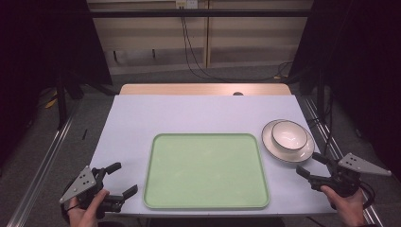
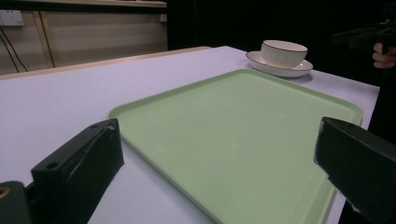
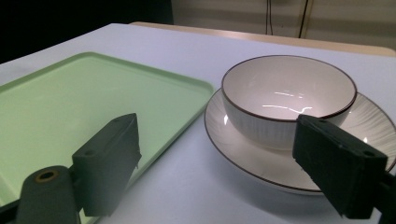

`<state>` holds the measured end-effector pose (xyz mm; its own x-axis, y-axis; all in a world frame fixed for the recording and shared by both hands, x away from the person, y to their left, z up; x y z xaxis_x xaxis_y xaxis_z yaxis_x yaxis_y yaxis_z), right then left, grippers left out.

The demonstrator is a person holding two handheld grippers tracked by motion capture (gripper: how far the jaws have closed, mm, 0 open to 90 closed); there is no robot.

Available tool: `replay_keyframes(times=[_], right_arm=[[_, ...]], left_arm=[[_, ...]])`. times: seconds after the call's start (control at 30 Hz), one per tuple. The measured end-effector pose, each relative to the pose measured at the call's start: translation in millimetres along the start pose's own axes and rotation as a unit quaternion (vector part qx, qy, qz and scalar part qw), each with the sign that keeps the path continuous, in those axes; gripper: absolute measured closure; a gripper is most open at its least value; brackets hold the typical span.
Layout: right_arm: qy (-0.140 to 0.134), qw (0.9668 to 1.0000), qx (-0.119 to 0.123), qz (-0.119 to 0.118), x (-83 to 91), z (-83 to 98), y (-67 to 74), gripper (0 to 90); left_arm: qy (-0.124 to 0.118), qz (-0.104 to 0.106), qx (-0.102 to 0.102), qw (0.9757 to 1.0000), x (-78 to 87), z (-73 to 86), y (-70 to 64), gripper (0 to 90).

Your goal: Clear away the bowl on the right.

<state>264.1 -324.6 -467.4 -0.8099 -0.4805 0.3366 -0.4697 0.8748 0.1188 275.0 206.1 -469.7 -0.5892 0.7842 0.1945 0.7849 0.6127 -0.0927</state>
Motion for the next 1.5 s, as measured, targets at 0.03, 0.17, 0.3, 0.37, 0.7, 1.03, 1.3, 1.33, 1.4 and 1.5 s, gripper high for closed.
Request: replay_keyframes(times=[0.03,0.17,0.3,0.37,0.7,1.03,1.3,1.33,1.4,1.5], right_arm=[[0.0,1.0,-0.006,-0.002,-0.8,-0.1,-0.3,14.2],[0.007,0.9999,-0.008,-0.002,-1.3,0.8,-1.8,14.3],[0.02,0.9995,-0.015,-0.018,-1.9,2.6,-3.6,16.3],[0.022,0.9994,-0.018,-0.021,-1.1,3.0,-4.1,16.3],[0.024,0.9992,-0.02,-0.025,-3.4,-0.2,-8.4,23.3],[0.046,0.9987,-0.019,-0.014,-8.8,-3.5,-18.3,26.9],[0.056,0.9982,-0.017,-0.014,-15.0,-11.3,-24.9,25.7],[0.06,0.9978,-0.02,-0.018,-16.4,-10.2,-25.5,25.6],[0.067,0.9975,-0.018,-0.014,-18.2,-9.3,-28.8,25.6],[0.071,0.9972,-0.022,-0.014,-19.6,-10.5,-32.6,25.6]], left_arm=[[-0.001,0.002,0.001,1.0,-0.3,0.0,-0.6,1.2],[-0.003,0.0,0.008,1.0,-1.1,-0.1,-0.4,1.2],[-0.002,-0.001,0.006,1.0,0.6,0.2,0.7,1.2],[-0.001,0.0,0.002,1.0,0.6,0.1,0.8,1.2],[-0.001,0.001,0.003,1.0,-0.8,0.1,0.1,1.2],[0.0,0.001,0.003,1.0,-1.1,0.2,-0.5,1.2],[-0.002,0.002,0.003,1.0,-0.8,-0.1,0.1,1.3],[-0.001,0.002,0.002,1.0,-0.7,0.0,0.0,1.3],[-0.001,0.002,0.003,1.0,-0.8,0.0,0.2,1.3],[0.0,0.001,-0.002,1.0,0.1,0.2,0.7,1.3]])
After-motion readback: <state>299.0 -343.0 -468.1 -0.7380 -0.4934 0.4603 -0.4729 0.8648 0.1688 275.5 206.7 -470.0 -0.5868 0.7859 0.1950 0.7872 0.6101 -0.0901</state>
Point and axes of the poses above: each handheld gripper's, and its own axes: x roughly backward along the jaws, z roughly out of its underside, y roughly to its left, the point moved 10 cm from there along -x, roughly forward along the jaws, and after that the axes turned 2 degrees about -y, right-handed, at the moved point
